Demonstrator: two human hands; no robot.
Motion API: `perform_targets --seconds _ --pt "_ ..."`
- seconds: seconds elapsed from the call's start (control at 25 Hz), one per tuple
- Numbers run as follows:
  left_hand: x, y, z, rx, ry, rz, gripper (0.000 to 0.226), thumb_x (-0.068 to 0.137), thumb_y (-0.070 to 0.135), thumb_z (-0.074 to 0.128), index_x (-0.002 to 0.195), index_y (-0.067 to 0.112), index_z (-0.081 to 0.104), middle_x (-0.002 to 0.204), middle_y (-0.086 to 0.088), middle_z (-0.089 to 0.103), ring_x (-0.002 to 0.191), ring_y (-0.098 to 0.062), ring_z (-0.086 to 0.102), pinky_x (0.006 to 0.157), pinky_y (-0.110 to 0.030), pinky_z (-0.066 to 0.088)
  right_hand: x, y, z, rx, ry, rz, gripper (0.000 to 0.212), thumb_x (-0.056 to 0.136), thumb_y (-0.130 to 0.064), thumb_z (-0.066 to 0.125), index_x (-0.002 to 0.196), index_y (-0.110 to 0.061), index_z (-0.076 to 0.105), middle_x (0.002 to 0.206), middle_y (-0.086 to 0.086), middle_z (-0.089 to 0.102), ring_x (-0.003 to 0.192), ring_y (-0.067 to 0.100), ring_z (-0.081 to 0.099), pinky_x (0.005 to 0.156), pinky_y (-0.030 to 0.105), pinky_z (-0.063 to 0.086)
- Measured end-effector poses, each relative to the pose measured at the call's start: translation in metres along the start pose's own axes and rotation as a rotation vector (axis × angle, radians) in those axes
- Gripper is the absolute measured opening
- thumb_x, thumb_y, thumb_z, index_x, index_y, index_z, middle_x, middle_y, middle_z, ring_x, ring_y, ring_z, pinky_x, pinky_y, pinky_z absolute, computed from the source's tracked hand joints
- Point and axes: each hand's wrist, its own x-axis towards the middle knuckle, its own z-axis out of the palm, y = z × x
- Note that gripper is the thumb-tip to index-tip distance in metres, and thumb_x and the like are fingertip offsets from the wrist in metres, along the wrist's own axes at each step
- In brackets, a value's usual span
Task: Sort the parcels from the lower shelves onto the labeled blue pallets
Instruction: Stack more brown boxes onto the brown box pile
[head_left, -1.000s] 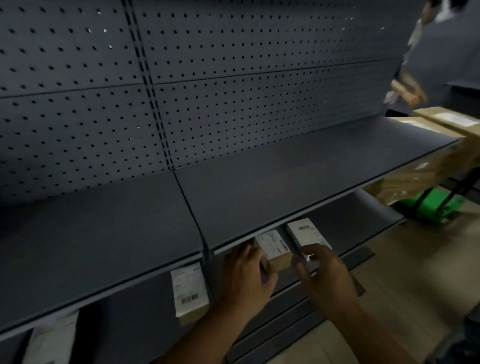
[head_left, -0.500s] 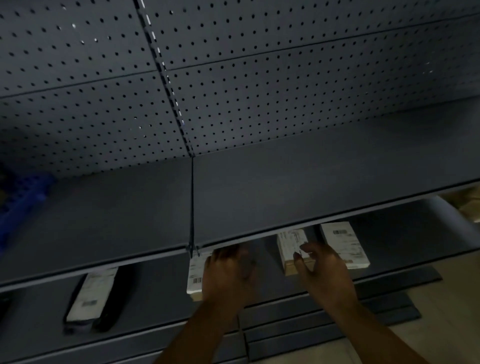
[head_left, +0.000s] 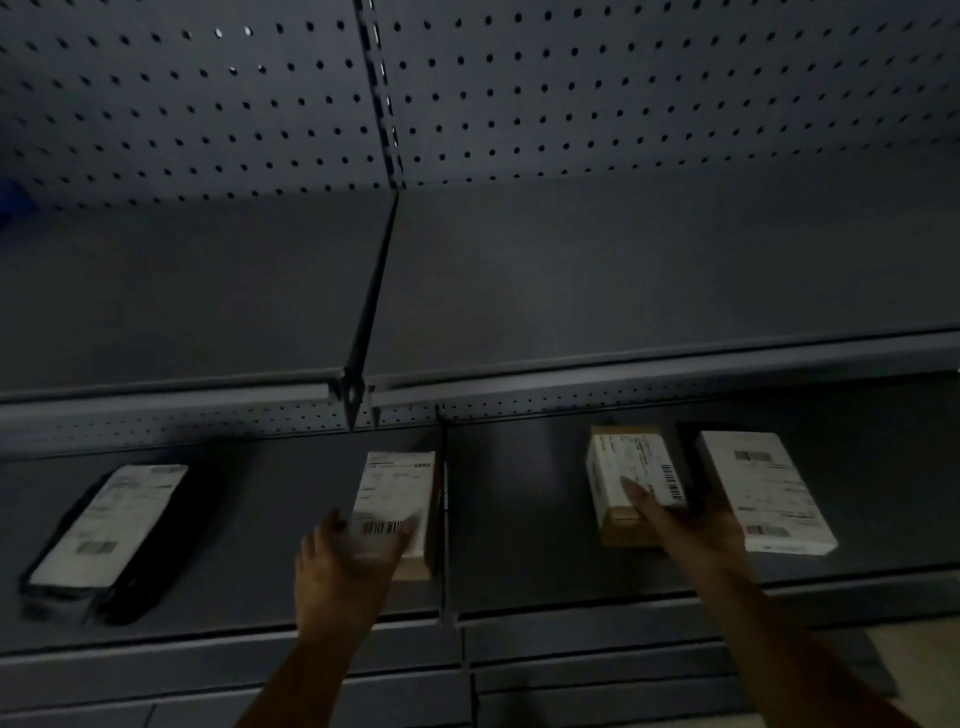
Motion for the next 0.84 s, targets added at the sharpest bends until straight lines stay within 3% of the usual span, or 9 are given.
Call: perform_targets --seconds 0.08,0.28,0.4,0.56,0.84 --pt "-0.003 -0.004 0.004 -0.085 -0.077 -0.037 0.103 0.053 0.100 0.054 0.129 0.032 0.054 0.122 0.000 0.065 0.112 -0.023 0.062 0.097 -0.049 0.055 -0.007 0.003 0.009 -0.037 0.078 0.040 0.056 0.066 -0.079 0.070 0.090 -0.028 0.064 0.092 -0.005 0.071 0.083 0.015 0.067 0.078 0.034 0.054" --pt "-0.024 0.013 0.008 -0.276 -0.086 0.037 0.087 0.063 0.076 0.070 0.137 0.040 0.042 0.115 0.007 0.064 0.097 -0.015 0.068 0.072 -0.028 0.059 -0.031 -0.003 0.028 0.109 0.024 -0.067 0.043 0.081 -0.051 0.075 0.116 -0.031 0.061 0.110 -0.011 0.068 0.102 0.010 0.067 0.080 0.028 0.054" --pt "-0.026 0.017 0.011 -0.376 -0.046 0.059 0.086 0.060 0.072 0.075 0.135 0.042 0.045 0.120 0.004 0.063 0.102 -0.016 0.068 0.072 -0.028 0.060 -0.037 -0.008 0.030 0.167 0.055 -0.094 0.053 0.080 -0.044 0.078 0.127 -0.028 0.059 0.116 -0.009 0.069 0.103 0.005 0.068 0.070 0.016 0.055" --pt "-0.042 0.018 0.001 -0.464 -0.037 0.014 0.073 0.065 0.071 0.078 0.128 0.046 0.051 0.122 0.006 0.065 0.107 -0.015 0.067 0.083 -0.033 0.060 -0.067 -0.026 0.024 0.187 0.030 -0.056 0.039 0.082 -0.039 0.078 0.117 -0.026 0.066 0.106 -0.014 0.069 0.091 -0.009 0.063 0.056 0.002 0.048" --pt "-0.105 0.032 -0.053 -0.471 0.030 0.035 0.083 0.056 0.086 0.072 0.126 0.046 0.053 0.116 0.021 0.060 0.112 -0.015 0.062 0.091 -0.044 0.059 -0.135 -0.083 0.006 0.190 -0.027 -0.058 0.032 0.082 -0.043 0.076 0.108 -0.026 0.068 0.099 -0.011 0.070 0.084 -0.007 0.062 0.051 0.006 0.047"
